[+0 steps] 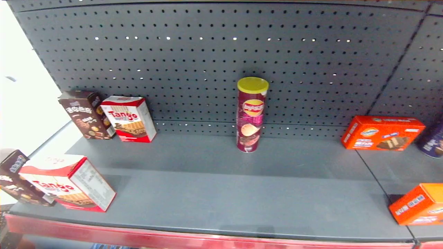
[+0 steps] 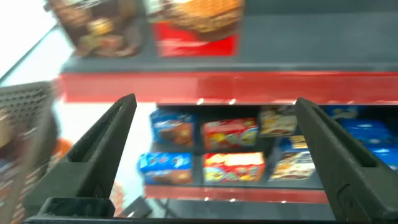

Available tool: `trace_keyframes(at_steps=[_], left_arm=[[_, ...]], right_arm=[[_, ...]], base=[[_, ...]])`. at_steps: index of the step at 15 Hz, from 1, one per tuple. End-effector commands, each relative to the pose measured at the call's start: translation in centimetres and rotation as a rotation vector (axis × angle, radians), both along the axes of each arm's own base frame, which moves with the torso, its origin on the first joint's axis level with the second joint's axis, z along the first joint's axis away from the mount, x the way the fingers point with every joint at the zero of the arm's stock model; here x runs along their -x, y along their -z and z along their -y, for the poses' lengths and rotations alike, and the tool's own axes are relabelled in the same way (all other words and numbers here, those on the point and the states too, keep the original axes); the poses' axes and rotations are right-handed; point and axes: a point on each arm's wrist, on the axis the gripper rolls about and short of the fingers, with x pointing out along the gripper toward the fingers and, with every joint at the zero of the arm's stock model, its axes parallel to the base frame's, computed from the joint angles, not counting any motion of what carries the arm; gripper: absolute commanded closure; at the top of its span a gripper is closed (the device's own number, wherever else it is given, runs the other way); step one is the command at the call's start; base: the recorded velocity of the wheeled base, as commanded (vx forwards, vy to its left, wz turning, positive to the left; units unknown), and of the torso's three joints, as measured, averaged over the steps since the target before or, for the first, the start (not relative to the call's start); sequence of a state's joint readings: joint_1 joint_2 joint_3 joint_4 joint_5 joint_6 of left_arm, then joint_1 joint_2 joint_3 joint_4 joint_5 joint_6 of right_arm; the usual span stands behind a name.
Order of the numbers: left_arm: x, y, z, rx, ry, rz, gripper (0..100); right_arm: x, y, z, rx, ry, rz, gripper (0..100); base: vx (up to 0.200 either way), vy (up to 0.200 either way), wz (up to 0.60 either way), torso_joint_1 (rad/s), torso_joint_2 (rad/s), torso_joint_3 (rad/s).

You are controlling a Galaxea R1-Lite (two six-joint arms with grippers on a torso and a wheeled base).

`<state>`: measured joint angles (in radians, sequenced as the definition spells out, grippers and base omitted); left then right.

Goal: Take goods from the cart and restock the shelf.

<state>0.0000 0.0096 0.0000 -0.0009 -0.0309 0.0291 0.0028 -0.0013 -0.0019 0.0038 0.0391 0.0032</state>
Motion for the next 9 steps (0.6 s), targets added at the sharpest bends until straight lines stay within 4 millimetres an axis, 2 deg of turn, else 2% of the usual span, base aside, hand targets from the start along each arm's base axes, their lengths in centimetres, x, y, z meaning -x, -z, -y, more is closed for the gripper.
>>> trace_keyframes(at_steps=[1, 9], left_arm=[[-0.01, 0.01, 0.00, 0.000, 0.000, -0.002, 0], [-0.01, 0.01, 0.00, 0.000, 0.000, -0.002, 0]], right_arm=[[-0.01, 0.00, 0.00, -0.001, -0.001, -0.001, 0], [-0.01, 0.00, 0.00, -0.001, -0.001, -0.001, 0]], base=[[0.000, 0.000, 0.60, 0.012, 0.00, -0.007], [0.000, 0.000, 0.60, 0.004, 0.00, 0.003]])
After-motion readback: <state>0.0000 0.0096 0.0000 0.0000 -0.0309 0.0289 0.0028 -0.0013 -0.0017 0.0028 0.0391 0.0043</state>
